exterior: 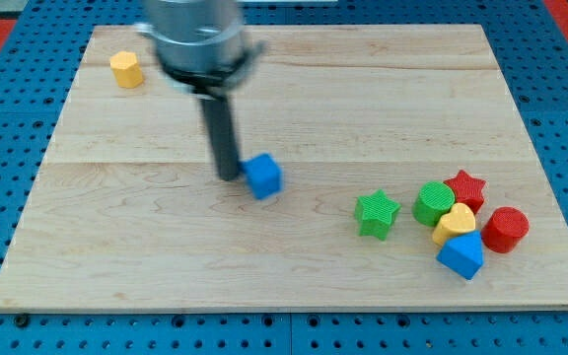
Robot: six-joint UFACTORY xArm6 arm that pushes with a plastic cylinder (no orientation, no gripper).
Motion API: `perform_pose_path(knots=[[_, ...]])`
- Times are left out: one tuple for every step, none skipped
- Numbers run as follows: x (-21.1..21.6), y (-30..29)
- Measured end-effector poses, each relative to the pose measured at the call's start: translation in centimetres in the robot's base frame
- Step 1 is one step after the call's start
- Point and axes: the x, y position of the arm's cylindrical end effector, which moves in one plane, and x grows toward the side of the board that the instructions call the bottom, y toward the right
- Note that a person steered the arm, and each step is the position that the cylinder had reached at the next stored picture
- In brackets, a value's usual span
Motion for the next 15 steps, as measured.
perform_pose_path(knots=[[0.9, 0.9], [0.4, 1.5], [0.7, 9.1], [0.2, 9.5], [-9.2, 1.6], [-14.5, -0.5], [-14.5, -0.8], [-14.5, -0.9], [-14.5, -1.6], [-14.7, -5.6], [-10.7, -10.4], [-3.0, -10.9], [2.1, -9.2], [4.9, 0.3], [5.6, 5.4]])
